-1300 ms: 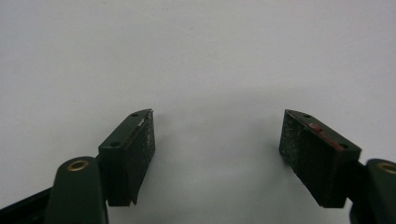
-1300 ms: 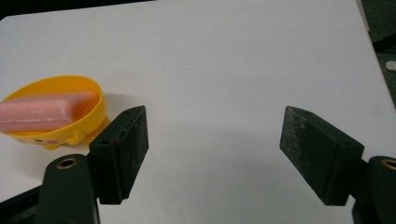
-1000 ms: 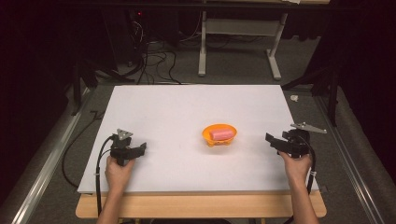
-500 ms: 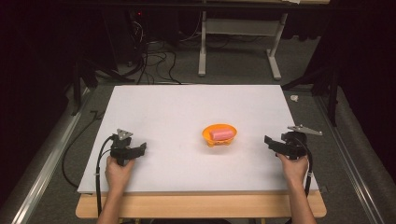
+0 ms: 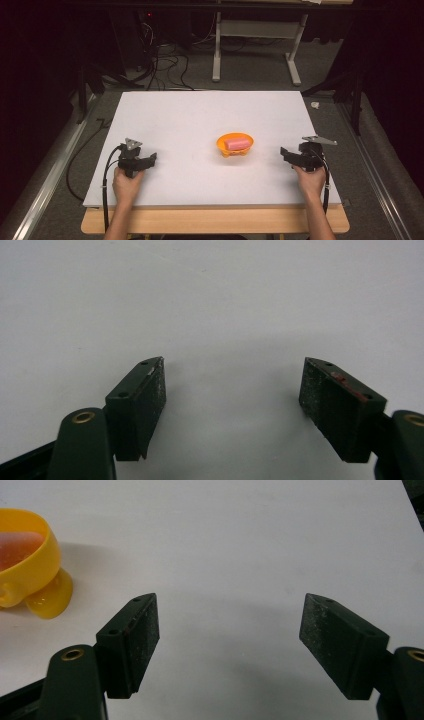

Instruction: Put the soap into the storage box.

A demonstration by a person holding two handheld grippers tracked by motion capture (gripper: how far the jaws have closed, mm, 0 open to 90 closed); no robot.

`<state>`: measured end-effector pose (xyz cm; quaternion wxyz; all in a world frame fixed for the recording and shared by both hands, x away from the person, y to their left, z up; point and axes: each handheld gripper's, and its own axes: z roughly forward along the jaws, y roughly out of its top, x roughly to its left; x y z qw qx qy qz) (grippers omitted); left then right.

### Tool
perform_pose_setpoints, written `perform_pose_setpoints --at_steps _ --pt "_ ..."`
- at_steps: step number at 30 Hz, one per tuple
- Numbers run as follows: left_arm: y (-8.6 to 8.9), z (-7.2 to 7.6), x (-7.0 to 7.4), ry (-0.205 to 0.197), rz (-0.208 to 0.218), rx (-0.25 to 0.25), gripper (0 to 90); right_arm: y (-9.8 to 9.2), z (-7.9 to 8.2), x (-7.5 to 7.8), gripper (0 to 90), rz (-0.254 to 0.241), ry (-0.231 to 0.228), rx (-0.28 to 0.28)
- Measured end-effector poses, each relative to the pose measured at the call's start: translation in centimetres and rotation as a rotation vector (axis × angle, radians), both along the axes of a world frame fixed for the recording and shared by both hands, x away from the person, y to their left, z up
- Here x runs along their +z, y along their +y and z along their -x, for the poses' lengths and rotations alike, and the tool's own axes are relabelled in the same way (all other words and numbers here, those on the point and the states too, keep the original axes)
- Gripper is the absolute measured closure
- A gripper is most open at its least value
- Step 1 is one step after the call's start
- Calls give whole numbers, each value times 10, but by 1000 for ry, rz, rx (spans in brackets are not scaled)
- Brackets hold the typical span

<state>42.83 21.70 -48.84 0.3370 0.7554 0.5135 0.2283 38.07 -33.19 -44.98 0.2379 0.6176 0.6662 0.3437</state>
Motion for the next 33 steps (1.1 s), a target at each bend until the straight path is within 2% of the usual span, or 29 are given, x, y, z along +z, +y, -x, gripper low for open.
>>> perform_pose_setpoints --at_steps 17,33 --pt "0 0 0 1 0 -1 271 7 -8 -13 246 43 9 -8" --pt "0 0 0 0 0 0 271 14 -15 -27 245 107 34 1"
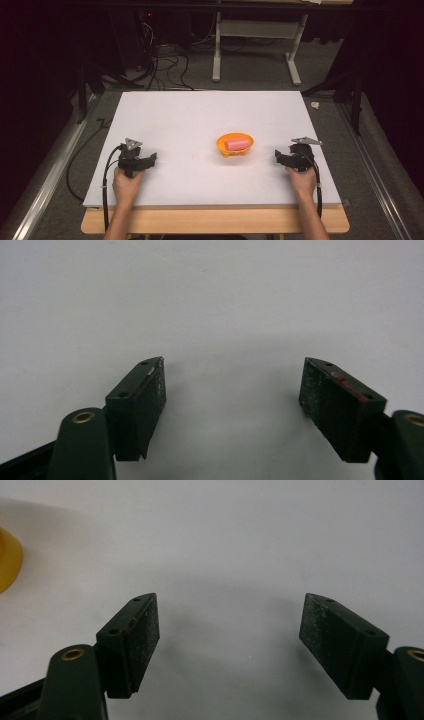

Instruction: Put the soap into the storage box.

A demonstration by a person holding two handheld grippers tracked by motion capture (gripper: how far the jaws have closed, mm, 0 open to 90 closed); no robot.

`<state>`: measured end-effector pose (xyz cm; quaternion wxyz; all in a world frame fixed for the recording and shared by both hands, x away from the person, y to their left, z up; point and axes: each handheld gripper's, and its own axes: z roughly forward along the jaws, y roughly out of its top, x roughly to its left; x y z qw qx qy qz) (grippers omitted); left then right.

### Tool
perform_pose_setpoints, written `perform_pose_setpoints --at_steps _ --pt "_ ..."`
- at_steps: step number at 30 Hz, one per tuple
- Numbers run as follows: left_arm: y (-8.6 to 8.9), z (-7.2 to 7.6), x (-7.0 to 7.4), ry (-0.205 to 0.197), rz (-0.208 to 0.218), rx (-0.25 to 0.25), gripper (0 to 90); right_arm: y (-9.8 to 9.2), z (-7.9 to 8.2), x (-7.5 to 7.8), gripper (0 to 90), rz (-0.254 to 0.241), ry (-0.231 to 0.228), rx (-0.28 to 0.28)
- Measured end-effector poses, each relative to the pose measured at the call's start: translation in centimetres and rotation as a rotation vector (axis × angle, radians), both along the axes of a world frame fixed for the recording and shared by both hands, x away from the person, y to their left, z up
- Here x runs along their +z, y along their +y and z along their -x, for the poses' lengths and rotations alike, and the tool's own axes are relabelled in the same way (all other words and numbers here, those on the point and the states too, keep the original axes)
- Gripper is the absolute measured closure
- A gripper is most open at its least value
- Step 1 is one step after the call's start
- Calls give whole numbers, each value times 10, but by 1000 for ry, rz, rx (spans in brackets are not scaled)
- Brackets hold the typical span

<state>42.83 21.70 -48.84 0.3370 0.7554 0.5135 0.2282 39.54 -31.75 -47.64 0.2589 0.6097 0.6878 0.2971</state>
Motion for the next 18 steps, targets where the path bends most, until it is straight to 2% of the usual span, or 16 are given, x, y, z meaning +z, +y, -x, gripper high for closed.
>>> perform_pose_setpoints --at_steps 9,18 --pt "0 0 0 1 -1 -1 271 4 -1 -5 241 31 14 1" --pt "0 0 0 1 -1 0 271 3 -1 -6 240 26 10 3"
